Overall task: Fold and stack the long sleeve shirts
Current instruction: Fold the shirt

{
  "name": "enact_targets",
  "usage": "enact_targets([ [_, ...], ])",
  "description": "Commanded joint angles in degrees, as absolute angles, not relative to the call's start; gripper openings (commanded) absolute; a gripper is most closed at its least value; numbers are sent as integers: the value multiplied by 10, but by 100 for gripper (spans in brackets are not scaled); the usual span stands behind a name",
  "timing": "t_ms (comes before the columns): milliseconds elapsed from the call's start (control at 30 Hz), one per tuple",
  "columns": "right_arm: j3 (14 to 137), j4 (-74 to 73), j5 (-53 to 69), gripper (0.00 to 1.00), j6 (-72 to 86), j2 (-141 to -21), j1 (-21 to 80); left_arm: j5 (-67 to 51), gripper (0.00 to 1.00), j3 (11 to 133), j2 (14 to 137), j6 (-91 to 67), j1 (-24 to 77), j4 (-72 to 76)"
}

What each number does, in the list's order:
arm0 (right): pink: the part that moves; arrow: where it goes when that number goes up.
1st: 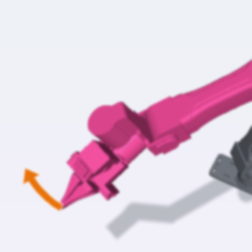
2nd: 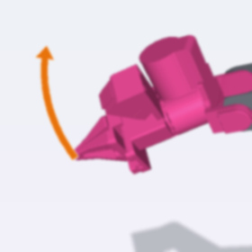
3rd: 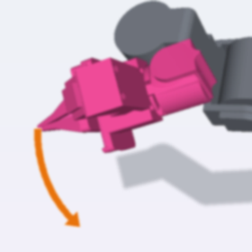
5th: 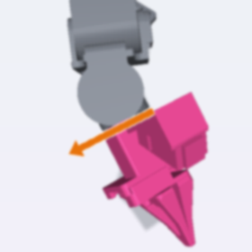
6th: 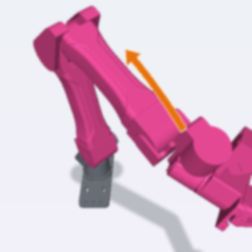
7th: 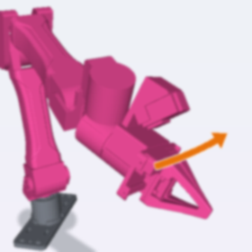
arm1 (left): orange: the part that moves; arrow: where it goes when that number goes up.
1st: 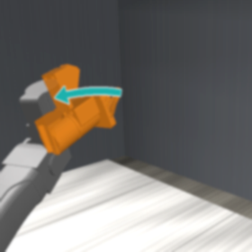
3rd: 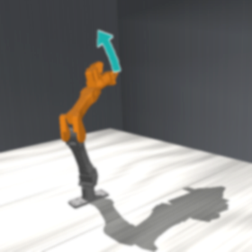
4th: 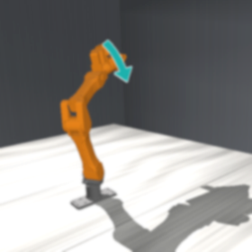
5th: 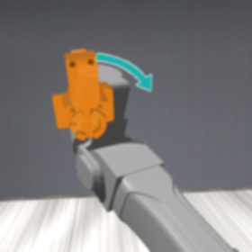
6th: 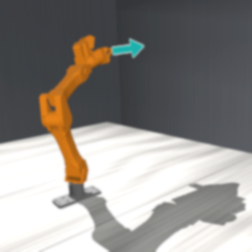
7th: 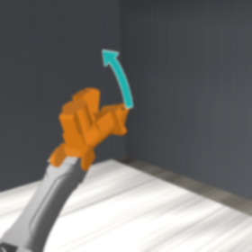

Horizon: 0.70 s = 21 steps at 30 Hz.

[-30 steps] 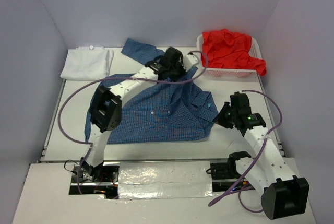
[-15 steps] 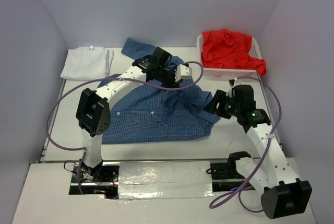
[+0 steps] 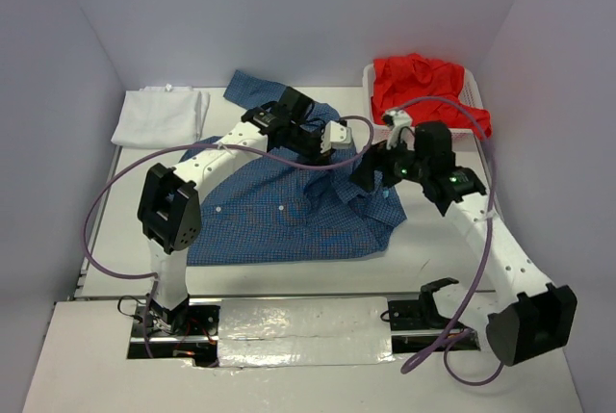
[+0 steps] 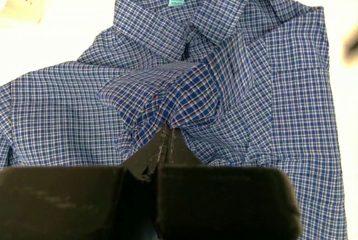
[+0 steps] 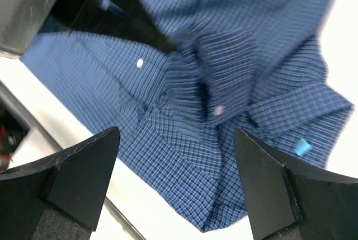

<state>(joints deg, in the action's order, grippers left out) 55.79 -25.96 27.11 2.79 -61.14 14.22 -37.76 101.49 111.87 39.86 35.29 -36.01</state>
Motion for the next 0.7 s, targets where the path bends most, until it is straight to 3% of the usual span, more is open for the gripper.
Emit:
enact_targets([
  [0, 549, -222, 227, 90, -8, -638, 189, -385, 0, 1022, 1097, 381, 351, -333],
  [333, 569, -188, 153, 88, -2, -771, 206, -387, 0, 1015, 1096, 390, 349, -330],
  [433, 571, -175, 179, 82, 16, -803, 206, -388, 0, 1015, 1096, 385, 349, -324],
  [500, 580, -167, 222, 57, 37, -817, 207, -387, 0, 1015, 1096, 380, 349, -320],
  [533, 584, -168, 233, 37, 43, -823, 208, -384, 0, 1014, 1096, 378, 349, -318],
  [600, 588, -170, 260, 16, 58, -828, 209, -360, 0, 1013, 1096, 376, 349, -310],
  [633, 588, -171, 264, 0, 64, -824, 209, -349, 17, 1012, 1096, 378, 349, -309],
  [667, 587, -171, 264, 0, 71, -811, 208, -338, 32, 1011, 1097, 379, 349, -309],
])
